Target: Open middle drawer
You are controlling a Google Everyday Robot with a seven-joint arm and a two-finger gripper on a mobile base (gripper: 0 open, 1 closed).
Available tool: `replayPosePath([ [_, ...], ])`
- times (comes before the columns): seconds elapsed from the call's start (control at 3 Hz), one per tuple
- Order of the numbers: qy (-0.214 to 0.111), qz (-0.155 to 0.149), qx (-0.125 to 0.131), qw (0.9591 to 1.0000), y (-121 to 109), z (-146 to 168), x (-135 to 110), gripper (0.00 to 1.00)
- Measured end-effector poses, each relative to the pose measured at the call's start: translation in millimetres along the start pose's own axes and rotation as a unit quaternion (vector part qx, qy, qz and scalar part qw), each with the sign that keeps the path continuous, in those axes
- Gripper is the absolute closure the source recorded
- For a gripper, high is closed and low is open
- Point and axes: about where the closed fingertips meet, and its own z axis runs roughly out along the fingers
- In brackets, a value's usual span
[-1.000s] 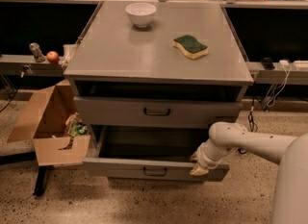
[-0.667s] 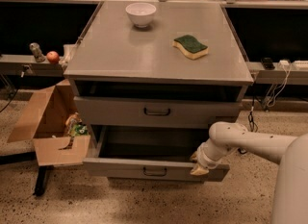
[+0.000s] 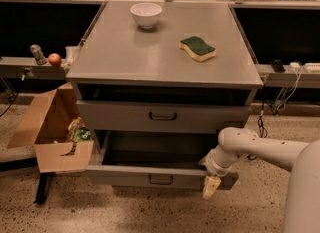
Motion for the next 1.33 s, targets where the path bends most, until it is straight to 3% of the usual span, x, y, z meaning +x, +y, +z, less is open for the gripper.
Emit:
replayPosePath([
  [0.33, 0.0, 0.0, 0.0, 1.0, 0.0, 0.0, 0.0, 0.0],
  [1.0, 0.003, -0.025, -0.03, 0.9992, 52.2, 3.0, -11.6, 0.0],
  [1.33, 0.0, -0.031, -0.038, 0.9988, 81.7, 5.9, -13.1, 0.26],
])
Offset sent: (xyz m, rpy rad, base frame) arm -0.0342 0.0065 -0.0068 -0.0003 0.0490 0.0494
